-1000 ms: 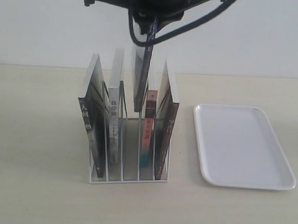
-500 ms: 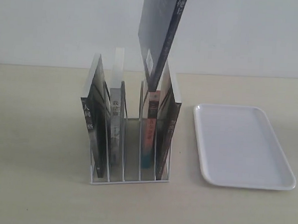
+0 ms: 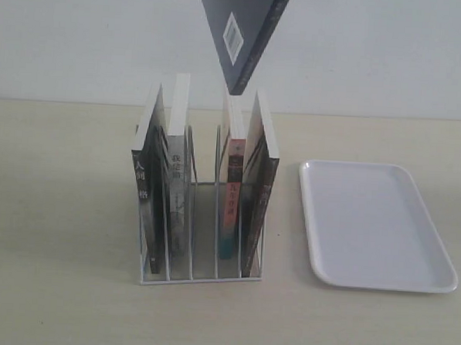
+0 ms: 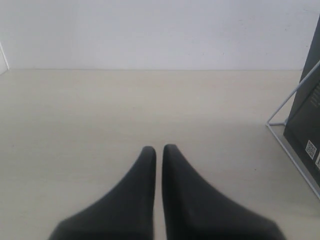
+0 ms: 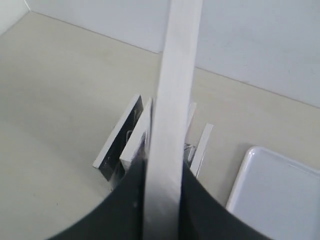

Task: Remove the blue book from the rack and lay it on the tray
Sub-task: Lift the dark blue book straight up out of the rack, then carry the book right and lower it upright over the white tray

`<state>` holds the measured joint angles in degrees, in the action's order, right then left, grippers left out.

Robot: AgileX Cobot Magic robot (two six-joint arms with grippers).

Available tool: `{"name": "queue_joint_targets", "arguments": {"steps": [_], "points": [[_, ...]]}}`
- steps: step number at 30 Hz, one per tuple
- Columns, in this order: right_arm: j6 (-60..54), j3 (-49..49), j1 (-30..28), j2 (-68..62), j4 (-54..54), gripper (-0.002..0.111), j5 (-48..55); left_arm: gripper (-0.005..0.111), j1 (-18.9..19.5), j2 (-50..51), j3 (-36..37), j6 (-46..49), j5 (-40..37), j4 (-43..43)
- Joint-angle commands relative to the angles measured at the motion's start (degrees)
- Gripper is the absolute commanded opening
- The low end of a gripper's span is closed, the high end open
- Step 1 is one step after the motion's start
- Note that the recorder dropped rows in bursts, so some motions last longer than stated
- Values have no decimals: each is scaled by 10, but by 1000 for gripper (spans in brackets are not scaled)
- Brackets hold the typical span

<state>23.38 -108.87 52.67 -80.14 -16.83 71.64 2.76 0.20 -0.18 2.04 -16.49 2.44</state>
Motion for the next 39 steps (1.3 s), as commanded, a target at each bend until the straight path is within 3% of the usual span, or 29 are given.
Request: {"name": "queue_joint_targets", "arguments": {"steps": [1,25,32,35,39], "points": [[-24,-12,-2,30,-5,0,-17,4,0,-2,2,-1,2,-1],[-55,-9,-2,86,-56,0,-17,4,0,-2,2,-1,2,-1],[-55,40,-2,101,-136,0,-17,4,0,-2,2,-1,2,-1],[-65,67,-30,113,-141,0,-17,4,0,-2,2,-1,2,-1],[-118,97,-117,136,-86,0,-17,4,0,-2,2,-1,2,-1]]}}
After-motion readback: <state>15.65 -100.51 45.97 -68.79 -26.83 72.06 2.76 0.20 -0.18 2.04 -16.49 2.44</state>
